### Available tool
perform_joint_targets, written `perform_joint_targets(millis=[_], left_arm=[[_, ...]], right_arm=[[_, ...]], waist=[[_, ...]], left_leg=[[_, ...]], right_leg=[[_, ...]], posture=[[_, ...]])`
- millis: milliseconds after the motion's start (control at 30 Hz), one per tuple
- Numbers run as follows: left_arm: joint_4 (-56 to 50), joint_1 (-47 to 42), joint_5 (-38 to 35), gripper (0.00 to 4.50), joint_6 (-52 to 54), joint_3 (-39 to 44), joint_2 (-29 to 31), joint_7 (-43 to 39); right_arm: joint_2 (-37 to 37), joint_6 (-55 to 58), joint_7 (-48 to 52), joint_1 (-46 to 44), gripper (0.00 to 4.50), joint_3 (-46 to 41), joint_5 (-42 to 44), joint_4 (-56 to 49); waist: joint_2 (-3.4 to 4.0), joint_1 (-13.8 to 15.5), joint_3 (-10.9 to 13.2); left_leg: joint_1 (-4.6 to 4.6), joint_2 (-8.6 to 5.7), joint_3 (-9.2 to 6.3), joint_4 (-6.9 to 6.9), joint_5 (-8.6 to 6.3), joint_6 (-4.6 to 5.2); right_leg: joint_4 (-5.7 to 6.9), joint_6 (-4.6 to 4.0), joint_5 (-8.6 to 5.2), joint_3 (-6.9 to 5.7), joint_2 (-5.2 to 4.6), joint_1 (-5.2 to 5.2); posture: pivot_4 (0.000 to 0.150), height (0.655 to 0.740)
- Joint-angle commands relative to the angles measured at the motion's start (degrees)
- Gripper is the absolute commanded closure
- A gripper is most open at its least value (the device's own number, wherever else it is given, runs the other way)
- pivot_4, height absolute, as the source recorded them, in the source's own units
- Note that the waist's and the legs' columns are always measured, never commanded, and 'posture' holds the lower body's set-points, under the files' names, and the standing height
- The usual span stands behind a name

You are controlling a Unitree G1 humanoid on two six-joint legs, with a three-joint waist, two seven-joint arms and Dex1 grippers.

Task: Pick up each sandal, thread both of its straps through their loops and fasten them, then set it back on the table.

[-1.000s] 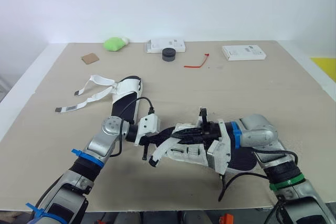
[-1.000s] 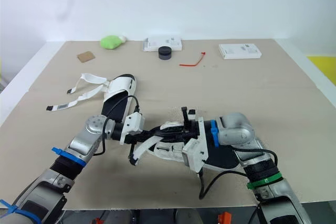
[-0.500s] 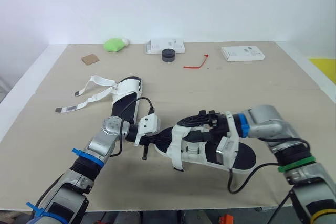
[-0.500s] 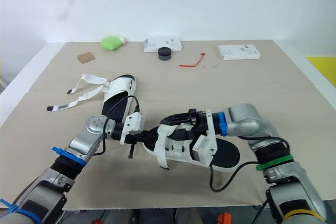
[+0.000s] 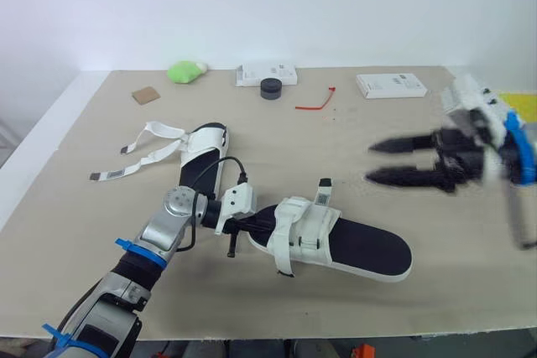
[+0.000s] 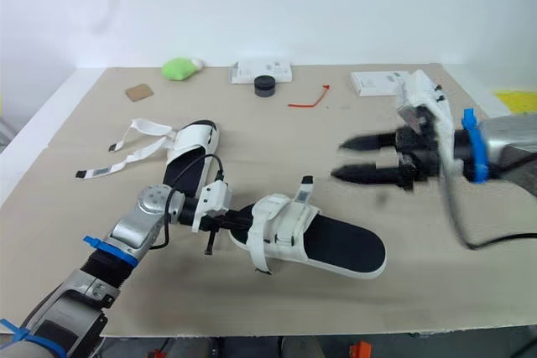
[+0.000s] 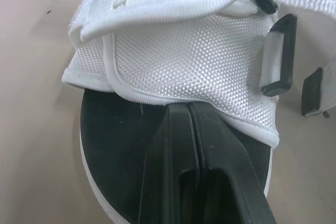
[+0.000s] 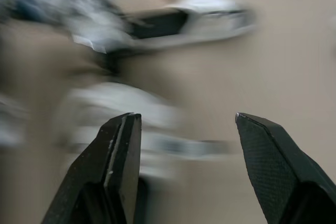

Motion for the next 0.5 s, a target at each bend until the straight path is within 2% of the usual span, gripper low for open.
perform_joint_targets(millis=[33,167,267,367,433,500], left_arm=[[2.79,3.51,3.64,4.50,4.32,-3.36,0.71,0.92],[1.69,4.19,3.52,4.50,4.95,-3.42,0.88,1.24],[1.28,4.46,3.44,4.50,5.26,-3.46,0.90,1.46],[1.16,4.45,3.34,4.50,5.56,-3.51,0.71,1.65],[1.01,4.44,3.25,4.50,5.73,-3.52,0.66,1.64],[0.86,4.39,3.15,4.50,5.94,-3.51,0.67,1.55]], right_arm=[[-2.45,10.76,-6.04,10.67,1.40,-7.06,24.07,-12.22],[1.11,7.19,-25.31,19.53,1.40,-5.11,30.36,-19.26],[6.26,4.40,-40.18,20.09,1.40,1.14,32.18,-21.11],[15.04,4.24,-53.69,17.92,1.40,7.38,23.70,-20.34],[19.01,5.04,-57.18,16.97,1.40,9.08,17.63,-20.75],[21.57,6.11,-59.22,17.11,1.40,10.30,15.86,-21.11]], waist=[[-0.16,0.07,-0.06],[-0.29,-0.01,-0.11],[-0.41,-0.05,-0.13],[-0.66,-0.06,-0.15],[-0.60,0.02,-0.15],[-0.58,0.01,-0.15]], left_leg=[[-0.01,0.03,0.00,0.02,-0.02,-0.02],[-0.11,-0.07,0.12,0.14,-0.05,-0.08],[-0.13,-0.08,0.13,0.24,-0.12,-0.19],[-0.15,-0.06,0.12,0.22,-0.13,-0.21],[-0.19,-0.05,0.07,0.22,-0.14,-0.22],[-0.22,-0.10,0.06,0.21,-0.14,-0.22]], right_leg=[[0.00,0.00,0.00,-0.03,0.00,0.00],[-0.03,0.25,0.01,0.01,-0.17,-0.06],[-0.07,0.30,0.02,-0.01,-0.19,-0.09],[-0.11,0.30,0.02,0.00,-0.12,-0.09],[-0.12,0.30,0.02,0.01,-0.04,-0.10],[-0.12,0.36,-0.01,0.08,-0.03,-0.12]], posture=[[0.150,0.7400],[0.150,0.7400],[0.150,0.7400],[0.150,0.7400],[0.150,0.7400],[0.150,0.7400]])
